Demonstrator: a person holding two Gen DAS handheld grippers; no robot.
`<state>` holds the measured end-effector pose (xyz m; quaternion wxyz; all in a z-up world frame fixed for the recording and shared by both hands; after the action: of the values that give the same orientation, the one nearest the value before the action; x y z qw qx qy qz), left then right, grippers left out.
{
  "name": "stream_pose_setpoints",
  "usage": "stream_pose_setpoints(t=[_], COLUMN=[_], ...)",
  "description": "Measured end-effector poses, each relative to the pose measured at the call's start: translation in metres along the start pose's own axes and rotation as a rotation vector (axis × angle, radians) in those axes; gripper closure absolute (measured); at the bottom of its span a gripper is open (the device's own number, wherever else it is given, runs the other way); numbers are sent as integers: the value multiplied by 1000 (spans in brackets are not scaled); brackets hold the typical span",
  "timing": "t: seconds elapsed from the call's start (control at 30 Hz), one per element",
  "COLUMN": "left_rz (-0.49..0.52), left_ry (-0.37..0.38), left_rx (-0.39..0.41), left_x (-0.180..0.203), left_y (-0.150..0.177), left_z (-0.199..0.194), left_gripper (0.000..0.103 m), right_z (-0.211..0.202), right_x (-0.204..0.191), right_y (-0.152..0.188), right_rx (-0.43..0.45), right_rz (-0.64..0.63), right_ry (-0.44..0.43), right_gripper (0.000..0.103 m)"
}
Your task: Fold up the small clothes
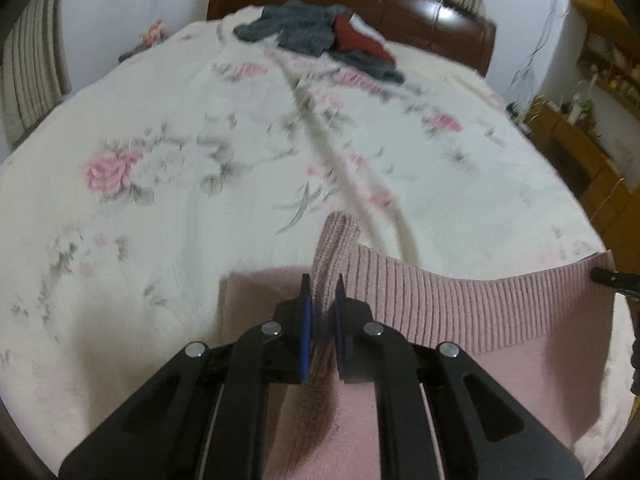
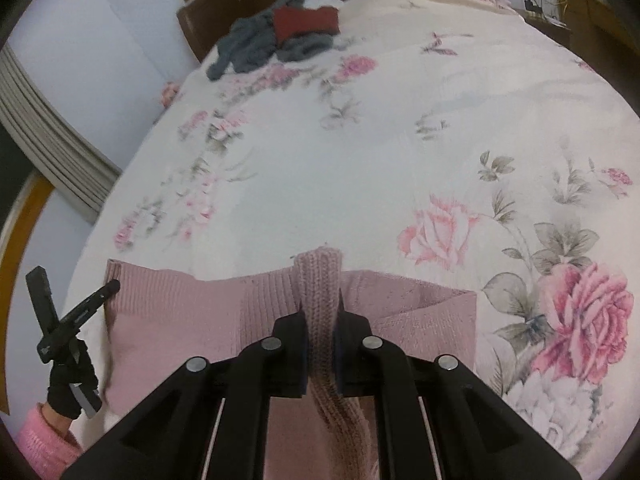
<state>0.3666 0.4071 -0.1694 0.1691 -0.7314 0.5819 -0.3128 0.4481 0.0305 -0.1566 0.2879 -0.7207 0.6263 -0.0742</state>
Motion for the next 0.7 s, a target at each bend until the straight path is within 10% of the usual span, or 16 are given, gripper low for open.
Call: stream_pose_setpoints(t=[0.33,0.7], left_rz=[-76,33], left_ry=[-23,65], left_rx=[-61,-3], left_x=[-29,15], left_y=[24,59], left_z=[16,-61], left_gripper=[60,53], right_z=[29,-38], right_x=[42,40], right_y=[34,115], right_rx=[-66,-93], right_rz=[95,45], right_ry=[66,-40], right_gripper=[81,68])
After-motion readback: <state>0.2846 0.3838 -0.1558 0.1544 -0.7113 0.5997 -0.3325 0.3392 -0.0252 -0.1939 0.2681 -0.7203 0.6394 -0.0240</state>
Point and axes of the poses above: each gripper's, at about its wrist camera, not at the fingertips, and z roughly the way its jaws point, x to its right, y to its underside, the point moved 9 cm from there along z, roughly the way its jaws point, and after that the axes turned 7 degrees about y, right-handed, at the moved point
